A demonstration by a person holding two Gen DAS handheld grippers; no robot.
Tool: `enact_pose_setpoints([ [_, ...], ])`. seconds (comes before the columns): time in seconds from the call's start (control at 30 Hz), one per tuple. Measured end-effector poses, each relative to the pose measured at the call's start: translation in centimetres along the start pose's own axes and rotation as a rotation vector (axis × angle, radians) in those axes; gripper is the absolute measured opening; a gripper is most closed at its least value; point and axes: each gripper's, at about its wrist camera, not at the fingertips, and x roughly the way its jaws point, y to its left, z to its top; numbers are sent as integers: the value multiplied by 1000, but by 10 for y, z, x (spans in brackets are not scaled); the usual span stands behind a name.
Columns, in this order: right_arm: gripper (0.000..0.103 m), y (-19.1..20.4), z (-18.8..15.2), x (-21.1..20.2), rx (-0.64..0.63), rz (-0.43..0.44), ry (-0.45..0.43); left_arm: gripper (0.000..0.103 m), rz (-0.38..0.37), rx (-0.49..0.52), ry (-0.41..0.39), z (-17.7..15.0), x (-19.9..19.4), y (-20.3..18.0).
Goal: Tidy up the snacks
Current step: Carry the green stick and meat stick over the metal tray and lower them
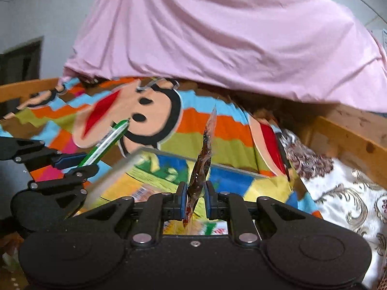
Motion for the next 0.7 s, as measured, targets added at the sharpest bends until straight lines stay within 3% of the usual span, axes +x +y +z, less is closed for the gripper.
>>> enact_pose_setpoints([
  [0.07, 16, 0, -4, 12, -10, -24, 33, 18, -28, -42, 35, -3, 12, -1],
  [0.23, 16, -2, -15, 33, -16, -69, 108, 18, -67, -38, 59, -7, 24, -9],
  [0.53, 16, -2, -23, 52, 3, -95, 160, 18, -55, 98, 2, -12, 24, -29],
  [0.7, 16, -4, -25, 60, 39, -86, 178, 18, -61, 116, -2, -11, 26, -32],
])
